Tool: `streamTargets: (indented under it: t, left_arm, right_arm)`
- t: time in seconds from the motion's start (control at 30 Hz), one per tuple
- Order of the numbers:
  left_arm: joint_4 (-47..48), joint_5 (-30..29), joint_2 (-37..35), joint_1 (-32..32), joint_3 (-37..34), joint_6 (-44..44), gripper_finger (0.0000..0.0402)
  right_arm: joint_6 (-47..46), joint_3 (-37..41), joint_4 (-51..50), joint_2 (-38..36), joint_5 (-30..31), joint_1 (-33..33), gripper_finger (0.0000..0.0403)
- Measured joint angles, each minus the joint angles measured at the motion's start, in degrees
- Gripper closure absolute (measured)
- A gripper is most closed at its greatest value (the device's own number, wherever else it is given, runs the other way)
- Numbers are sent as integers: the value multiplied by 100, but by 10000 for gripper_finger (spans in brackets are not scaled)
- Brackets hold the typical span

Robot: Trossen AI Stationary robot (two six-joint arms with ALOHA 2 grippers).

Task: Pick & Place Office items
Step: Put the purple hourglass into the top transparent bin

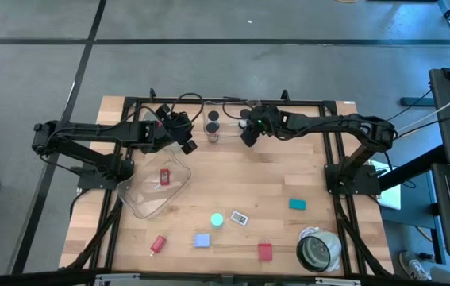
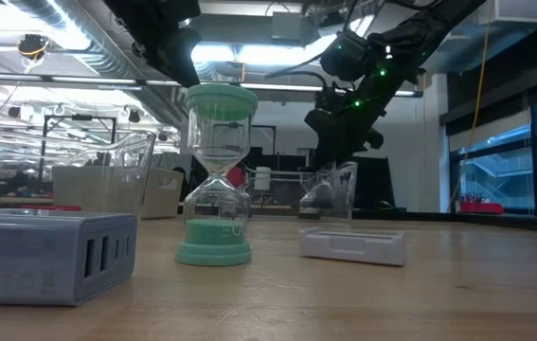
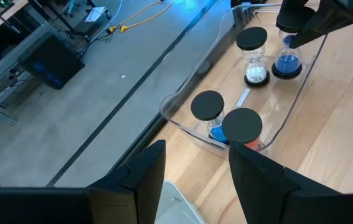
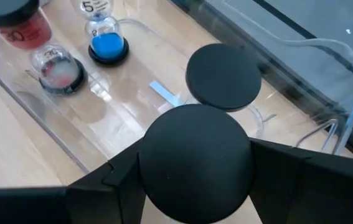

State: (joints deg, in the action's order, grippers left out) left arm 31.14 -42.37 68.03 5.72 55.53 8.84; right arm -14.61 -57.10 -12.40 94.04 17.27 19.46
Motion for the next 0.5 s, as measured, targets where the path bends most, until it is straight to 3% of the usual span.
streamTargets:
  t: [0.5]
  left_arm:
    - [-2,0,0,2,-2,0,229]
  right_arm:
    - [-2,-2,23,208,-30,-7,192]
